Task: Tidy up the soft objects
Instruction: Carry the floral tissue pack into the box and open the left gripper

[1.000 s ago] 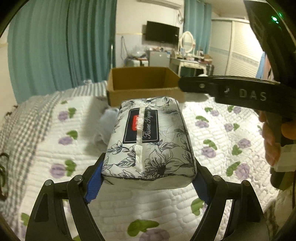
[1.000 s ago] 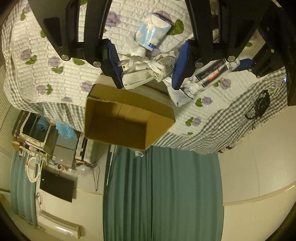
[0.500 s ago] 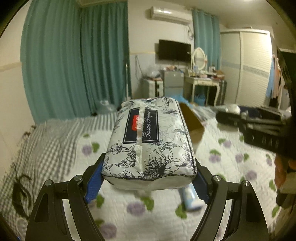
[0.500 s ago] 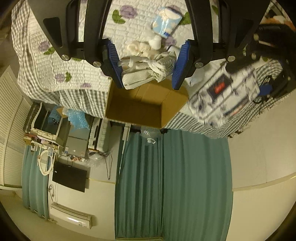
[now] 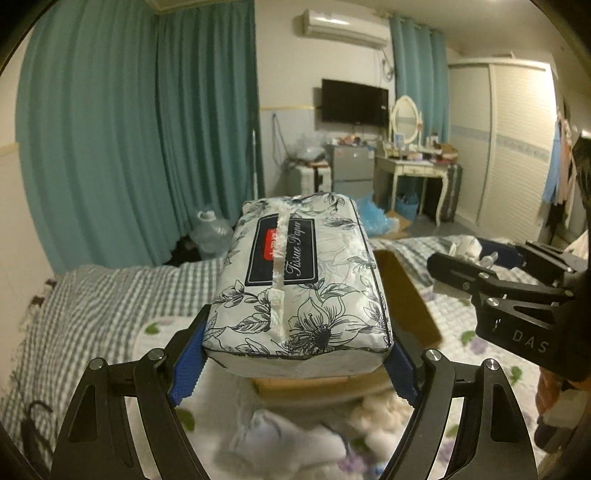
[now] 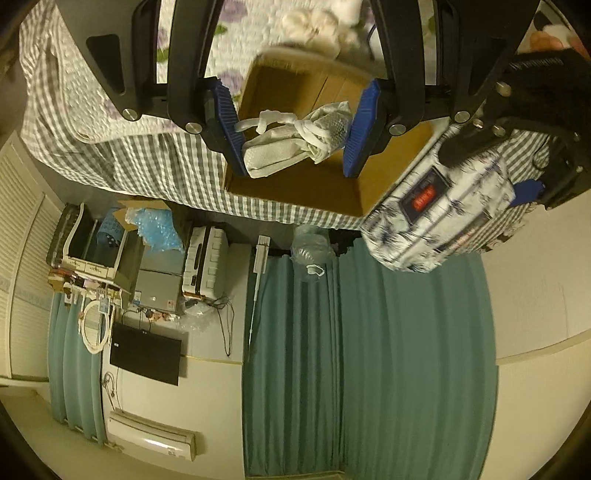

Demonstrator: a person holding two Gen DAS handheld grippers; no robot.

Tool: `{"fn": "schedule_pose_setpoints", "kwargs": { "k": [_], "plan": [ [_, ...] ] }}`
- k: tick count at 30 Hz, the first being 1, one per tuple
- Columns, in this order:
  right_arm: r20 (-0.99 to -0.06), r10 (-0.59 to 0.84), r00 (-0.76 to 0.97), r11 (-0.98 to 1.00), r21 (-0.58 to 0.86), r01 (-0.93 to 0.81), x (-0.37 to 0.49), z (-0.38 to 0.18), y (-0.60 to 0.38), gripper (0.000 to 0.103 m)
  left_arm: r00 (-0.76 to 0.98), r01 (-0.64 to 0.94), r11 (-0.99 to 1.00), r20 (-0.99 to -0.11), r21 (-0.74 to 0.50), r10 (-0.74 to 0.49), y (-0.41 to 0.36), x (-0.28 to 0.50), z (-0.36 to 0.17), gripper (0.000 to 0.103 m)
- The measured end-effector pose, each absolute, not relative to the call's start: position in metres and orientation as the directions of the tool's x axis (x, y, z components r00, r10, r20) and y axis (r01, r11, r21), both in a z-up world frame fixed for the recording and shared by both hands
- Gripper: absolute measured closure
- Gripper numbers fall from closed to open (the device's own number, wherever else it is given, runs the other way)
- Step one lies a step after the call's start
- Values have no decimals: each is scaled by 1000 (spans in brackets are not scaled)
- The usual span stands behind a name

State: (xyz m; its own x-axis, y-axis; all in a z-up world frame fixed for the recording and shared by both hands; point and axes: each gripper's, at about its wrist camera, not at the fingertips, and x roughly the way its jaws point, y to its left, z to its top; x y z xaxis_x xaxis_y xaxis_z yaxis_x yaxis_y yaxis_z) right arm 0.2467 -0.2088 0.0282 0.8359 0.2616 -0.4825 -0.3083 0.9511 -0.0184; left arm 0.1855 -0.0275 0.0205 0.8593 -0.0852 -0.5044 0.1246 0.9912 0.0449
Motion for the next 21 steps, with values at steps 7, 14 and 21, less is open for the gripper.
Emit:
{"fn": "schedule_pose_setpoints", "kwargs": {
  "k": [7,14,21],
  "plan": [
    [-551,251,796,951,-12,-308,317,-11,-203,50,812,108,989,-582,97,-32,-39,252,-28,21],
    [-545,255,799,963,67,-262,335,-34,-212,13,824,89,986,-566,139,5,-48,260,-41,15],
    [-509,199,837,978,51,-202,303,-6,-227,11,839,90,987,-543,132,-4,-40,238,-11,15]
  ]
}}
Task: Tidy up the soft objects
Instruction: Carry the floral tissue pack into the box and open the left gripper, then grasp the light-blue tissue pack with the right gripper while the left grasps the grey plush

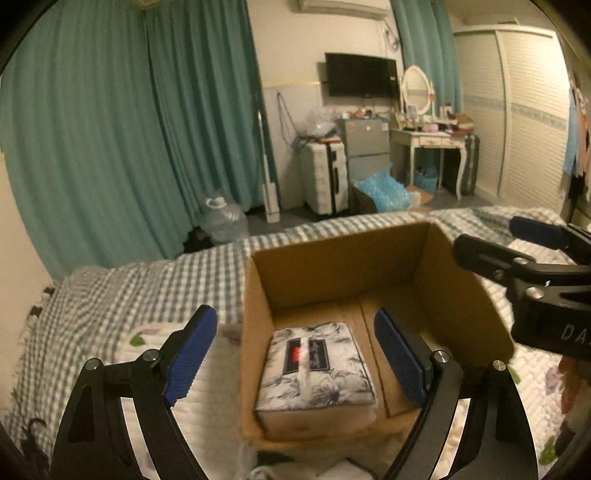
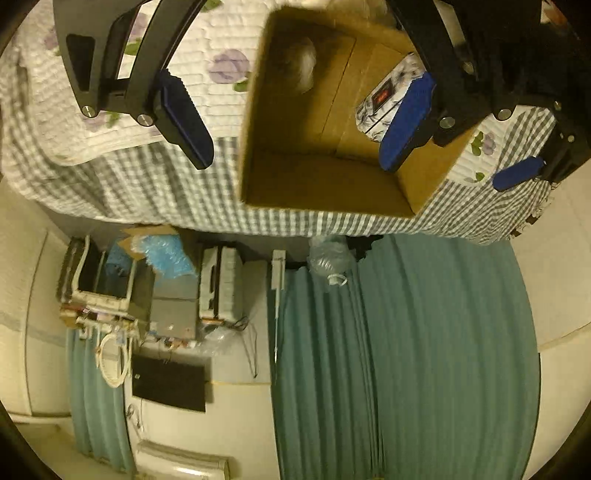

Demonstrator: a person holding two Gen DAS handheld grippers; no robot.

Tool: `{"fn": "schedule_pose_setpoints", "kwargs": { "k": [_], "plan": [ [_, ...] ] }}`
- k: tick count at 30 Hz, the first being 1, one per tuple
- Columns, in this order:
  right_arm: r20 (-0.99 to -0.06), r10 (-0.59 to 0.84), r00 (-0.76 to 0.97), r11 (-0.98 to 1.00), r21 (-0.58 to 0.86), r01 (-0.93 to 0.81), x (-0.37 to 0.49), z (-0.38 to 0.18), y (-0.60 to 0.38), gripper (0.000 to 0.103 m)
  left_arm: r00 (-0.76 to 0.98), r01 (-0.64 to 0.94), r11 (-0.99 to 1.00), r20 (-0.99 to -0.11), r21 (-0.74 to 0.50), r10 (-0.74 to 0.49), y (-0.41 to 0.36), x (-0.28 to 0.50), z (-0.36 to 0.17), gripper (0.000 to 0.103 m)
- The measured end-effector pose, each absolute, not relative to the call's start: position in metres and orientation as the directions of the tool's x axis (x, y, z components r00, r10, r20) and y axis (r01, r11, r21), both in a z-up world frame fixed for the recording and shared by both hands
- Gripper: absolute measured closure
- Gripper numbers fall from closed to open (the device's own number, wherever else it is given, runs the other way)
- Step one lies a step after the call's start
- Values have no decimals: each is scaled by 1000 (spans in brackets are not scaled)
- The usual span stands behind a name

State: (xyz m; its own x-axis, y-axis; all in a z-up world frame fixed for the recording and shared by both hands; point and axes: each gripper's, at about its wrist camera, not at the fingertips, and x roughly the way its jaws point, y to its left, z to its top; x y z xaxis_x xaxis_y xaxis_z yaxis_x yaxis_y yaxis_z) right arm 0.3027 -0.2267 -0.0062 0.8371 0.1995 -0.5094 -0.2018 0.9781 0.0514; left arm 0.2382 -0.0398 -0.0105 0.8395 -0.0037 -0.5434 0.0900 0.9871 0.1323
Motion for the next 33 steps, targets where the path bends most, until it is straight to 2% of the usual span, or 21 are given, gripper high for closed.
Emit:
{"fn": "schedule_pose_setpoints", "kwargs": {
  "k": [3,9,13,17,24,33],
  "plan": [
    [-480,171,861,983,24,-183,273,24,-228,11,870,82,989,-493,122,-11,-31,213,18,15],
    [-391,115,913,988,-51,-147,193,93,-216,2,929,50,996,-370,80,-17,-1,155,80,10],
    [-397,78,914,984,-120,-135,152,118,-202,1,948,54,996,-317,72,-28,19,115,107,9],
    [-397,65,915,980,-149,-134,119,124,-189,1,954,72,996,-295,59,-52,33,81,110,8],
    [-453,53,890,980,-147,-133,82,76,-176,1,930,98,992,-361,76,-64,43,54,71,8],
    [-657,50,752,988,-80,-135,104,-50,-169,1,848,126,988,-526,84,-63,37,69,-23,8]
  ]
}}
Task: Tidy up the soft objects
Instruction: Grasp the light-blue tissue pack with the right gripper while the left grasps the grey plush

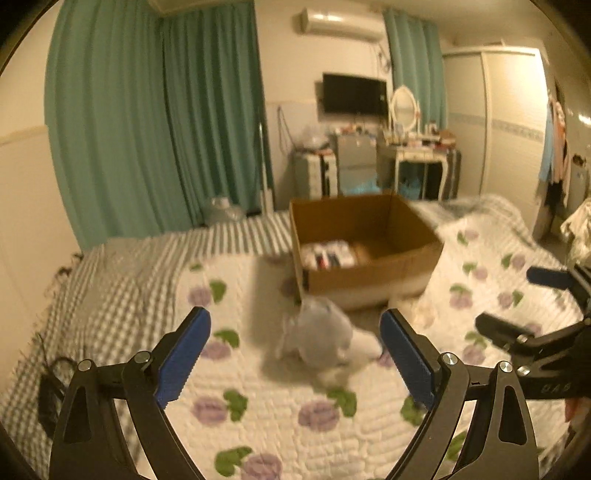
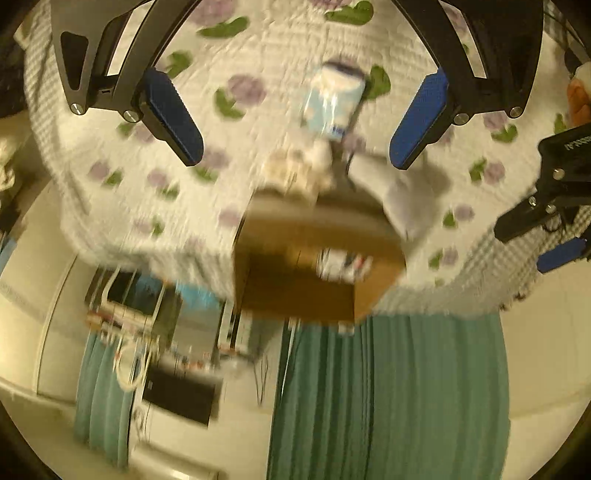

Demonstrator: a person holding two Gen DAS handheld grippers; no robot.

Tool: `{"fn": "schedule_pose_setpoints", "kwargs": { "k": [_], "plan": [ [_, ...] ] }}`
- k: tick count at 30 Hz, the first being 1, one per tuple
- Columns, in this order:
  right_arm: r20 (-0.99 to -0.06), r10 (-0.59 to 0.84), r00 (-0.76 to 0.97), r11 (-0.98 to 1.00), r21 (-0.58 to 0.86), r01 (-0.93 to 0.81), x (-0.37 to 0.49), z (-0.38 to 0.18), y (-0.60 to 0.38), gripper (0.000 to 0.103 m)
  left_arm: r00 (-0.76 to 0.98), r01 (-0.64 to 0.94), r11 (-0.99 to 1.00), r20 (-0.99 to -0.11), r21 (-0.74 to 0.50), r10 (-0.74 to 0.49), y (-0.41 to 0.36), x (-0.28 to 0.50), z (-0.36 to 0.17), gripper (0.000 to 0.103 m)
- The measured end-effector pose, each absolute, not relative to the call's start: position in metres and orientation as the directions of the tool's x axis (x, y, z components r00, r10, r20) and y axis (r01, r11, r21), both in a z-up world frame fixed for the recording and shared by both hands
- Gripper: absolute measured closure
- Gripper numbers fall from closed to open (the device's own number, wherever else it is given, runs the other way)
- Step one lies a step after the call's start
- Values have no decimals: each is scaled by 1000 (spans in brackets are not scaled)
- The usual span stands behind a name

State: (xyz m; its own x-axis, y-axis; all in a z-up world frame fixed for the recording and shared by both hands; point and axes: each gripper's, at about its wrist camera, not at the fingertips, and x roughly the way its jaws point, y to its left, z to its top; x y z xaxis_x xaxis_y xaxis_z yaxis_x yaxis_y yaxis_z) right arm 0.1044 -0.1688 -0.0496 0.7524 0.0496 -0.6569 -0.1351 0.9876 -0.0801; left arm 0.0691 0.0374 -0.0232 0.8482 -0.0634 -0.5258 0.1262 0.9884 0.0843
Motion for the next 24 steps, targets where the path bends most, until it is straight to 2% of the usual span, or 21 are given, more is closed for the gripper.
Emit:
{"fn": "schedule_pose_setpoints", "kwargs": {
  "k": [9,15,18,20,22,24],
  "plan": [
    [-778,98,620,990,13,-140,124,-139,-167,2,751,135,988,-658,68,-57,40,86,-99,9],
    [-821,94,563,988,6,-155,136,-167,-155,8,717,145,988,-693,45,-74,43,92,-121,9],
    [-827,104,552,989,25,-148,141,-174,-153,18,710,157,987,-699,38,-86,43,92,-127,9],
    [-828,119,548,988,42,-152,142,-175,-152,35,709,164,986,-699,38,-91,42,92,-129,9],
    [-824,115,555,988,35,-152,140,-174,-150,45,709,171,984,-699,42,-93,41,91,-130,9],
    [-820,97,565,989,14,-149,138,-169,-147,46,709,169,985,-699,43,-91,42,91,-130,9]
  ]
}}
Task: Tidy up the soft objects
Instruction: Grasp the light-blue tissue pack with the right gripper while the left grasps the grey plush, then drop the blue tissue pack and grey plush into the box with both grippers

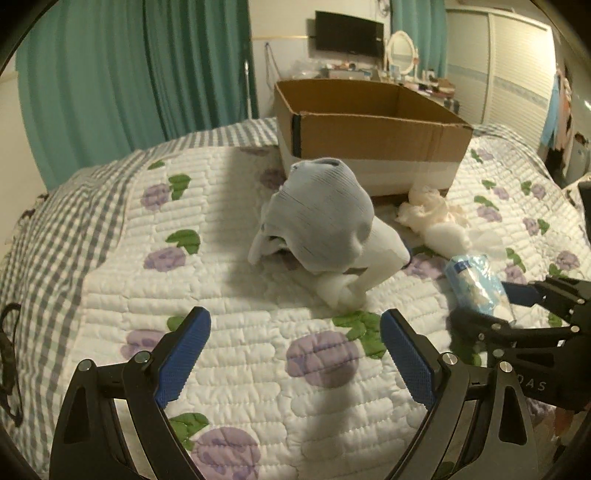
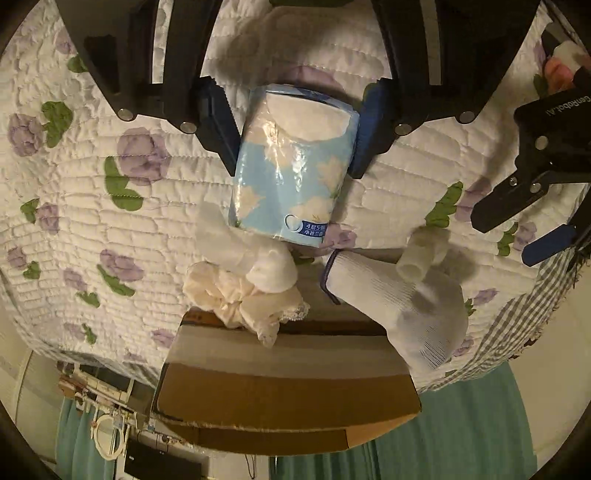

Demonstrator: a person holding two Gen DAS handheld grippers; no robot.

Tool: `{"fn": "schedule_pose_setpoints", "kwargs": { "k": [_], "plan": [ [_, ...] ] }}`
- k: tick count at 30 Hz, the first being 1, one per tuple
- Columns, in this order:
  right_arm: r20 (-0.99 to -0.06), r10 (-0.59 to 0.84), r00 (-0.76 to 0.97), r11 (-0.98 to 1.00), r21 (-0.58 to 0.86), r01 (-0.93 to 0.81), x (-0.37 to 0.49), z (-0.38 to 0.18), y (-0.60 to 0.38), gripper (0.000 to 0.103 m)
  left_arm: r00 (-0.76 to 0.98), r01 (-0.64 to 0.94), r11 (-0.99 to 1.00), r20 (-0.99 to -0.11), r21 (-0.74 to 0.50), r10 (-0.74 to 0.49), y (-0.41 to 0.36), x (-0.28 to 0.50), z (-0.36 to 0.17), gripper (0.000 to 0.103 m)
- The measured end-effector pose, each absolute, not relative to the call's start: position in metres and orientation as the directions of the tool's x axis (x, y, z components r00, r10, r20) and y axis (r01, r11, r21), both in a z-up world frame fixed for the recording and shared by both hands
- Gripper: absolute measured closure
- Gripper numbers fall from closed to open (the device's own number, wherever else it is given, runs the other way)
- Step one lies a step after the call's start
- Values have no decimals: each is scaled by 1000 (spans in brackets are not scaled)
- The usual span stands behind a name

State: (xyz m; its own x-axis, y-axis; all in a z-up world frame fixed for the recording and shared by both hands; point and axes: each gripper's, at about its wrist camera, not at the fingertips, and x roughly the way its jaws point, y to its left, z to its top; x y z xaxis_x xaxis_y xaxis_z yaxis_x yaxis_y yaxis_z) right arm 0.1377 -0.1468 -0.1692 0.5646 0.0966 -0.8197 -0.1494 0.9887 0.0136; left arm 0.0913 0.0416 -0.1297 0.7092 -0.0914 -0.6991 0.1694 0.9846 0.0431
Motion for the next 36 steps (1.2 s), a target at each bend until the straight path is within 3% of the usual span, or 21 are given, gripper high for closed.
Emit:
{"fn": "schedule_pose_setpoints", "kwargs": {
  "k": [12,24,27,30,36],
  "plan": [
    [-726,108,679,990,14,-142,131,-107,-151,47,709,183,983,-694,13,-123,35,120,-101,9],
    [-723,92,685,994,22,-111,167,-108,-169,47,654,217,976,-743,-2,-147,13,180,-123,10],
    [-722,92,685,994,25,-107,169,-110,-171,47,644,213,977,-752,-2,-142,14,187,-128,28],
    [-727,91,680,995,32,-99,168,-112,-175,47,640,214,977,-754,-14,-150,16,186,-127,37],
    [-719,61,693,997,5,-83,155,-104,-174,47,660,213,977,-737,2,-143,19,170,-111,41]
  ]
}}
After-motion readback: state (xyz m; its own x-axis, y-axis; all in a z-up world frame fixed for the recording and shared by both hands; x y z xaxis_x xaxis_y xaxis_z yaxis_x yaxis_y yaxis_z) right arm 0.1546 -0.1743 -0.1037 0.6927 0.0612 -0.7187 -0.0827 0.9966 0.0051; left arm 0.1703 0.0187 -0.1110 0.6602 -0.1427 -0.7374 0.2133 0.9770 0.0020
